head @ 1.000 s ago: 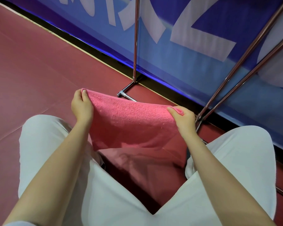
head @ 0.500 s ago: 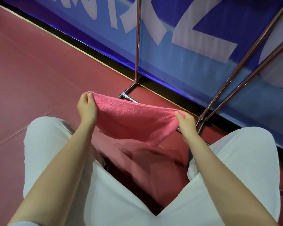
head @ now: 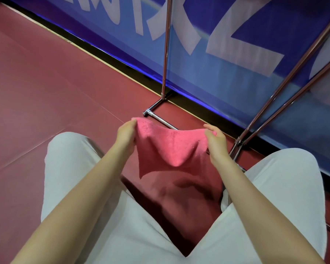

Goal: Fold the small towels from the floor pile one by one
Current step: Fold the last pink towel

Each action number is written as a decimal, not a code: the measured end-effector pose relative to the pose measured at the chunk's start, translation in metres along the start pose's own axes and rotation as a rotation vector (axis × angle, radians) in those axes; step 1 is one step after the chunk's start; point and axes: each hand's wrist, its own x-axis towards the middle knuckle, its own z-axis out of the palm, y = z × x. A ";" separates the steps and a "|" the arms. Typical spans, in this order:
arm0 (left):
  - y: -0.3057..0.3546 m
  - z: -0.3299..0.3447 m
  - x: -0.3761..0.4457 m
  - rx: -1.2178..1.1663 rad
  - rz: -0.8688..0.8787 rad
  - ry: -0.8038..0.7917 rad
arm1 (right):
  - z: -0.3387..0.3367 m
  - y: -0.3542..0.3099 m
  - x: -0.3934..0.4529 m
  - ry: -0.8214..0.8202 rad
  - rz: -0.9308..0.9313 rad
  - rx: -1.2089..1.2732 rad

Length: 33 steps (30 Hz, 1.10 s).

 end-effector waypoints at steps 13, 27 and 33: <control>-0.018 0.048 -0.048 -0.051 0.083 -0.257 | 0.034 -0.022 -0.036 -0.354 -0.053 0.075; -0.019 0.058 -0.052 0.035 0.172 -0.339 | 0.020 -0.017 -0.020 -0.192 -0.548 -0.426; -0.019 0.055 -0.055 0.065 0.230 -0.399 | 0.021 -0.022 -0.029 -0.256 -0.480 -0.286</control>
